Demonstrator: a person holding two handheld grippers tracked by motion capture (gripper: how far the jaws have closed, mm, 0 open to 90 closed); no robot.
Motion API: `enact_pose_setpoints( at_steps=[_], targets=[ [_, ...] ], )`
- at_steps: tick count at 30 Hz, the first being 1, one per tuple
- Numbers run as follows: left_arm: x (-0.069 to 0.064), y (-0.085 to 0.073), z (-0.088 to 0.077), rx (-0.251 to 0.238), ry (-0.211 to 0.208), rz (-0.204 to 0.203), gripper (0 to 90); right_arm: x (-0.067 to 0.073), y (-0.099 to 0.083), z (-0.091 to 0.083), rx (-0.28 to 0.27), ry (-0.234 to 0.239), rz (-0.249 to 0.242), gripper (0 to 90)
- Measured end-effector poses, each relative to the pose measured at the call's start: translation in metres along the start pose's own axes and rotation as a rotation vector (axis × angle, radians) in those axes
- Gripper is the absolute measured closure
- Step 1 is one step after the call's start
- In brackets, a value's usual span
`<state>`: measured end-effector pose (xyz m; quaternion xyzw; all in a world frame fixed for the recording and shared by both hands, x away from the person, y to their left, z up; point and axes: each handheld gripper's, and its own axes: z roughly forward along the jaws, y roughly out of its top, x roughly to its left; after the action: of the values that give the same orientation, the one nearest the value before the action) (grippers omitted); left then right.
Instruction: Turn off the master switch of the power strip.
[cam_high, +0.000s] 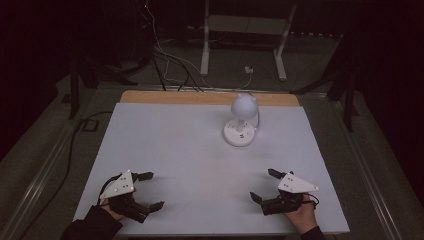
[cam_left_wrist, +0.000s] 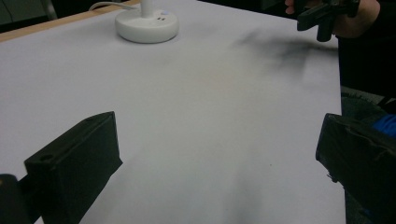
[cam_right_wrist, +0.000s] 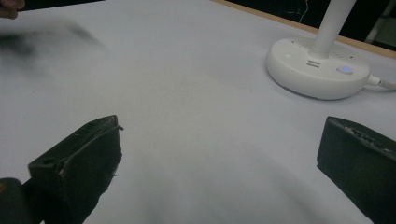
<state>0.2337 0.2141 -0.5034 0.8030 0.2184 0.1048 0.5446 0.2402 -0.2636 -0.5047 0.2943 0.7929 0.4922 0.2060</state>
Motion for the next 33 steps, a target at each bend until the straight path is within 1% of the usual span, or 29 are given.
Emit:
enact_pose_setpoints(
  at_steps=[6,8,10,12,14,18,19,23,25,27,32,33],
  targets=[
    [0.0,0.0,-0.001,-0.004,0.003,0.003,0.3,0.001,-0.001,0.002,0.031,0.015,-0.003,0.0],
    [0.0,0.0,-0.001,-0.004,0.004,0.005,0.3,0.001,-0.001,0.002,0.034,0.013,-0.003,0.0],
    [0.0,0.0,-0.001,-0.003,0.005,0.008,0.3,0.002,0.0,0.003,0.037,0.005,-0.014,0.0],
    [0.0,0.0,-0.001,-0.009,0.0,0.001,0.3,0.002,0.0,0.003,0.038,0.002,-0.018,0.0],
    [0.0,0.0,0.0,-0.004,-0.001,0.004,0.3,0.003,0.0,0.003,0.043,-0.002,-0.021,0.0],
    [0.0,0.0,-0.001,-0.007,-0.005,0.002,0.3,0.003,0.0,0.003,0.048,-0.001,-0.019,0.0],
    [0.0,0.0,-0.001,-0.007,-0.003,0.002,0.3,0.003,0.001,0.003,0.053,0.003,-0.011,0.0],
    [0.0,0.0,-0.001,-0.008,-0.005,-0.001,0.3,0.005,0.002,0.002,0.057,0.002,-0.012,0.0],
    [0.0,0.0,-0.001,-0.006,-0.005,-0.001,0.3,0.005,0.003,0.003,0.067,-0.001,-0.014,0.0],
    [0.0,0.0,-0.001,-0.005,-0.008,-0.001,0.3,0.007,0.004,0.003,0.076,0.007,-0.006,0.0],
    [0.0,0.0,-0.001,-0.006,-0.009,-0.002,0.3,0.01,0.006,0.005,0.092,0.015,-0.01,0.0],
    [0.0,0.0,-0.001,-0.004,-0.008,-0.001,0.3,0.01,0.007,0.005,0.094,0.026,-0.004,0.0]
  ],
)
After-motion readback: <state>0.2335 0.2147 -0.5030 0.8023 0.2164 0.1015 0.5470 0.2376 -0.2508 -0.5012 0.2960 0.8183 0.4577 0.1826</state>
